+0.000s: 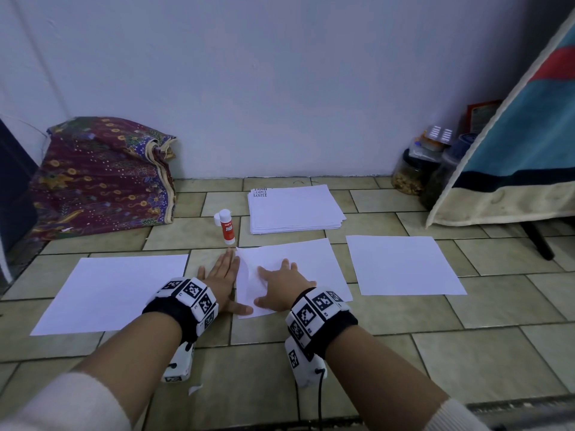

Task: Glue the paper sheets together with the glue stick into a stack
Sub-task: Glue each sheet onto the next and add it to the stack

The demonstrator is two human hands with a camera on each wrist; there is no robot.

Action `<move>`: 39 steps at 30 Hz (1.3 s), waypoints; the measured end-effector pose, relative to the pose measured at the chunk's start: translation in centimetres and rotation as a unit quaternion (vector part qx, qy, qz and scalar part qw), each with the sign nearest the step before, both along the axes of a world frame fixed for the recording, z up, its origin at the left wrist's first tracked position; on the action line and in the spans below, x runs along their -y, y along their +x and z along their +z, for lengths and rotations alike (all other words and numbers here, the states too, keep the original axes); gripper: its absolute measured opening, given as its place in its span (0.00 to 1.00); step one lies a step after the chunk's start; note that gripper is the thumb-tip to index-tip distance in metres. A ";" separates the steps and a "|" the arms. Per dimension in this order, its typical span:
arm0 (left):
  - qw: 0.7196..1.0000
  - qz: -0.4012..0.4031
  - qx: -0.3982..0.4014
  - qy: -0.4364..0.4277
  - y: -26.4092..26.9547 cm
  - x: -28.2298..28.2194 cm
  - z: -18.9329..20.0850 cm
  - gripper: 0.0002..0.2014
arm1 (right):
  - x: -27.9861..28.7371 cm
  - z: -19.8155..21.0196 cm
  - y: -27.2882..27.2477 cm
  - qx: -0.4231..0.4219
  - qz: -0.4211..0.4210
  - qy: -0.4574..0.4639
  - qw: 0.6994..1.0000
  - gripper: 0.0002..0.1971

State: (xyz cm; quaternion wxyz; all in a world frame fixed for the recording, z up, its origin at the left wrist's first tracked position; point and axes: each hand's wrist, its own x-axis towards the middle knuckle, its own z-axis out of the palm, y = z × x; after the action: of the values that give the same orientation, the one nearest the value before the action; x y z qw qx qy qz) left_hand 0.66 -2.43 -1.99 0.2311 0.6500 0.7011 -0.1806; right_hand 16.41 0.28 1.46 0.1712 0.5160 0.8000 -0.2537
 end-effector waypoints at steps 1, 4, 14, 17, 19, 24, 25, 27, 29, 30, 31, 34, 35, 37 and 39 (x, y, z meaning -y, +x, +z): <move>1.000 0.002 0.000 0.001 0.1 0.0 0.1 0.59 | 0.0 -0.1 0.0 -0.001 -0.001 0.000 1.000 0.38; 1.000 0.005 0.002 0.004 0.2 0.0 0.2 0.59 | 0.0 -0.3 -0.2 -0.001 -0.006 0.003 1.000 0.39; 1.000 0.010 0.013 0.005 0.3 0.1 0.4 0.59 | -0.2 -0.5 -0.6 0.002 -0.019 0.001 1.000 0.41; 1.000 0.010 0.016 0.006 0.3 0.1 0.4 0.60 | -0.3 -0.6 -0.5 -0.007 -0.019 0.001 1.000 0.40; 1.000 0.009 0.018 0.007 0.2 0.1 0.4 0.60 | -0.8 -1.0 -0.6 -0.014 -0.026 0.000 1.000 0.37; 1.000 -0.005 0.023 0.007 -0.2 0.1 0.4 0.67 | -2.6 -3.0 -1.6 -0.023 -0.040 0.031 0.998 0.23; 1.000 -0.007 0.020 0.008 -0.2 0.1 0.3 0.68 | -2.8 -3.4 -1.8 -0.022 -0.049 0.036 0.998 0.23; 1.000 -0.010 0.014 0.007 -0.4 0.1 0.3 0.69 | -3.0 -3.7 -1.9 -0.032 -0.066 0.040 0.997 0.23; 1.000 -0.013 0.019 0.006 -0.5 0.0 0.3 0.70 | -3.1 -4.0 -1.9 -0.035 -0.065 0.045 0.996 0.23; 1.000 -0.013 0.024 0.007 -0.6 0.0 0.3 0.71 | -3.2 -4.1 -1.9 -0.039 -0.064 0.048 0.996 0.23; 1.000 -0.012 0.027 0.009 -0.7 0.0 0.3 0.71 | -3.2 -4.2 -1.8 -0.041 -0.067 0.050 0.996 0.23; 0.999 -0.013 0.034 0.011 -0.7 0.1 0.4 0.71 | -3.2 -4.4 -1.9 -0.042 -0.066 0.047 0.996 0.26; 0.999 -0.014 0.035 0.012 -0.7 0.1 0.5 0.70 | -3.2 -4.4 -2.0 -0.036 -0.061 0.044 0.997 0.29; 0.999 -0.013 0.037 0.012 -0.7 0.0 0.5 0.69 | -3.1 -4.3 -2.2 -0.023 -0.053 0.040 0.998 0.35; 0.999 -0.010 0.041 0.010 -0.8 -0.1 0.6 0.68 | -3.0 -4.2 -2.2 -0.022 -0.052 0.043 0.997 0.38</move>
State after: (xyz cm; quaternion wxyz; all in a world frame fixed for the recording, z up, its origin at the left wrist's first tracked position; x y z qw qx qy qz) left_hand -0.09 -2.37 -1.44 0.2513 0.6659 0.6865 -0.1486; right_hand 14.21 3.33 -2.70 0.1176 0.5585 0.7857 -0.2388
